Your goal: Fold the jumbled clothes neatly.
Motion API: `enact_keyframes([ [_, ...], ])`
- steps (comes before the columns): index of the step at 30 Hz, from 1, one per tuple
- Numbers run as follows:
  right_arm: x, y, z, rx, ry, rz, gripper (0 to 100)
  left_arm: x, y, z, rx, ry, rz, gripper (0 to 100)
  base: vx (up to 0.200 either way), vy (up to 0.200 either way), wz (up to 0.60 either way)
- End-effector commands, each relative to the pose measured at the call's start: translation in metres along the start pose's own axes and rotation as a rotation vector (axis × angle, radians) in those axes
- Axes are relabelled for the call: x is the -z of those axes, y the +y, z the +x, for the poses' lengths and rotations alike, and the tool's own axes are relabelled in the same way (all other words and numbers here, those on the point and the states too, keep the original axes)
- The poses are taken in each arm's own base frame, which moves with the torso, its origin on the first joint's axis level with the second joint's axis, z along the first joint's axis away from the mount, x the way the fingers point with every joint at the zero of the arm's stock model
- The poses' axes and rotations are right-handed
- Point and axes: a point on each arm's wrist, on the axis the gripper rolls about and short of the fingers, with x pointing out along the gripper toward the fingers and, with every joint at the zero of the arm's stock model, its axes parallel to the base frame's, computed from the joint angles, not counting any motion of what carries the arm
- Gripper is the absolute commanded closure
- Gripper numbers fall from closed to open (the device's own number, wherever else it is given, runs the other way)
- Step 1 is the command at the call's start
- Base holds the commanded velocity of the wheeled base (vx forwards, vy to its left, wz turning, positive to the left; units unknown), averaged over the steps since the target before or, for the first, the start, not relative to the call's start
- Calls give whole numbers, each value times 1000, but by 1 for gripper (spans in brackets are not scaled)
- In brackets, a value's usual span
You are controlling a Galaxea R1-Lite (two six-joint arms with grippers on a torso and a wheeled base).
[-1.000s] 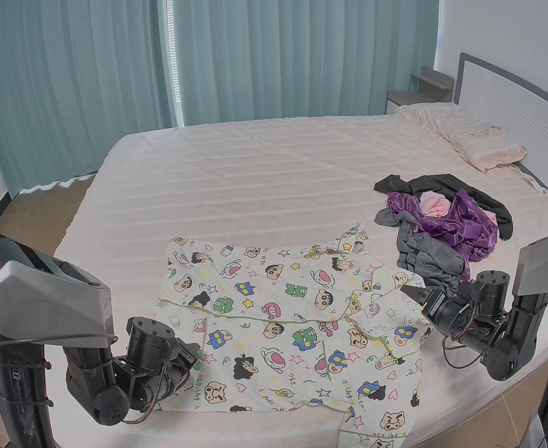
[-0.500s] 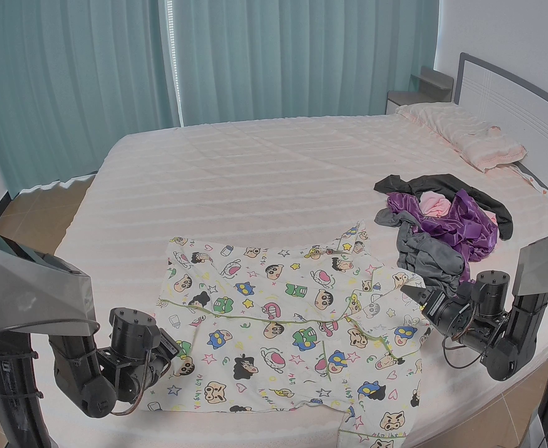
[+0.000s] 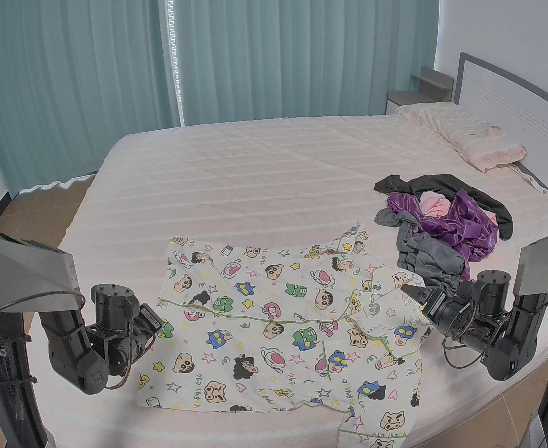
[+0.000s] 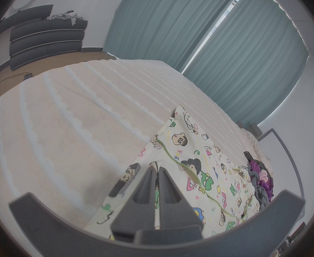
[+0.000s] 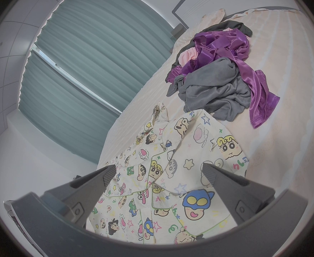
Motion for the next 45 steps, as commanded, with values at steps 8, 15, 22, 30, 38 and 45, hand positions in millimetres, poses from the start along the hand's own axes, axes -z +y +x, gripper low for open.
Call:
enact_keyframes([
  [8,-1,1,0,-5,-6,-1,0,2,19,29,-54,0,13,0,0,0,0],
  [15,-1,1,0,1,-17,-3,0,-18,26,30,-69,-53,-13,0,0,0,0],
  [22,-5,8,-15,-14,-27,-12,0,-37,30,-35,101,104,-67,0,0,0,0],
  [30,12,18,-39,-22,44,-34,0,-25,32,-84,163,226,-164,0,0,0,0],
  [38,32,5,-68,72,160,-25,0,1,39,-95,117,350,-114,0,-175,0,0],
  [45,37,5,-67,108,157,-34,0,10,44,-89,67,390,-99,0,-200,0,0],
])
